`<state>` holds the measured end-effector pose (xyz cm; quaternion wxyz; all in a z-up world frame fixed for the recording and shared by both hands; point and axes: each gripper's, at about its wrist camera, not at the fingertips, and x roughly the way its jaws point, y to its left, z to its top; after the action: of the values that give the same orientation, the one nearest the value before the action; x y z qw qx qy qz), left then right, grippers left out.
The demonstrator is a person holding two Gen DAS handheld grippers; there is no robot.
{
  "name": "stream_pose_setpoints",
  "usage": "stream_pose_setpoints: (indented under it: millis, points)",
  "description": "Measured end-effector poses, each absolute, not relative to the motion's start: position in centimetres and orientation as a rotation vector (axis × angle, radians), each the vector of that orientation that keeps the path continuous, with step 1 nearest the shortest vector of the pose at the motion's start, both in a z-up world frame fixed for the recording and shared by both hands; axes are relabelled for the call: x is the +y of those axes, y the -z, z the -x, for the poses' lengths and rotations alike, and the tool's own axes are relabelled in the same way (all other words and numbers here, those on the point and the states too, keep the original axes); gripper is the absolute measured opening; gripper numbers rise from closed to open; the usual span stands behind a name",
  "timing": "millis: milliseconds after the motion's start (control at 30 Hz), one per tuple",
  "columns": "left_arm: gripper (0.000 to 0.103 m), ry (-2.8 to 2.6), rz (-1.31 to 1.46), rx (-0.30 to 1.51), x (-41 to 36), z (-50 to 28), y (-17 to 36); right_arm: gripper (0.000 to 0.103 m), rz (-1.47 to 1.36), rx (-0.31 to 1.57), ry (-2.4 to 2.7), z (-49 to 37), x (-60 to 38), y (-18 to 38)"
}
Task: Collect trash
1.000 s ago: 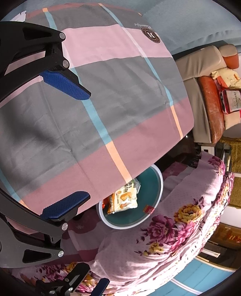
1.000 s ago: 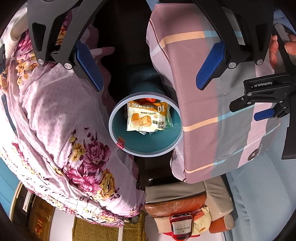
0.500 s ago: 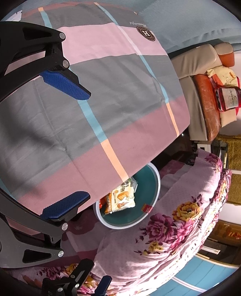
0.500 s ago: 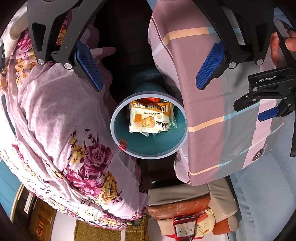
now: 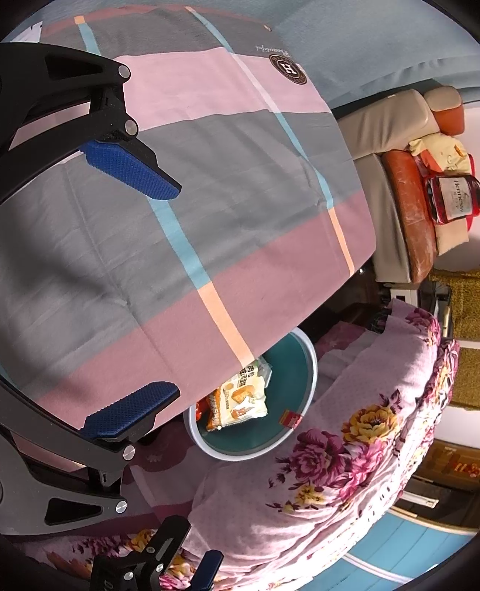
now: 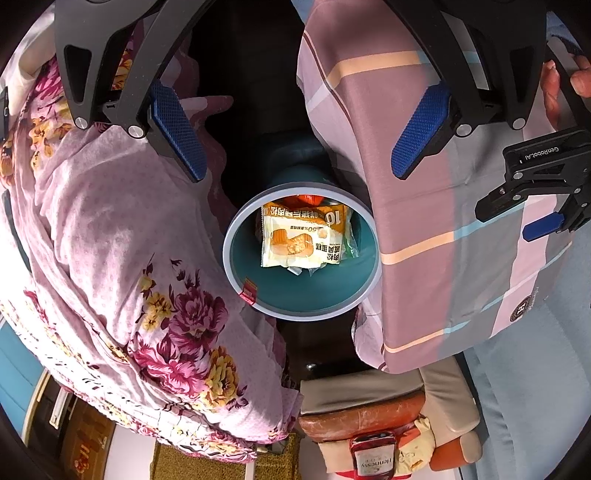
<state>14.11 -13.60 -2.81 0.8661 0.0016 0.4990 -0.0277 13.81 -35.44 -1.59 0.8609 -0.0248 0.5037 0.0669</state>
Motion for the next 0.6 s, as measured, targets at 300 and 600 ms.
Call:
stream_pose_setpoints:
  millis: [300,600]
  points:
    - [0.099,0.057,-0.004,1.043,-13.39,-14.14,2.88,0.096,0.052,1.056,-0.141,-13.82,-35.37,1.6]
    - [0.099,0.059,-0.003,1.043,-13.43,-14.11,2.9,0.096,0.055,1.058,-0.141,-13.92,-35.2,1.66]
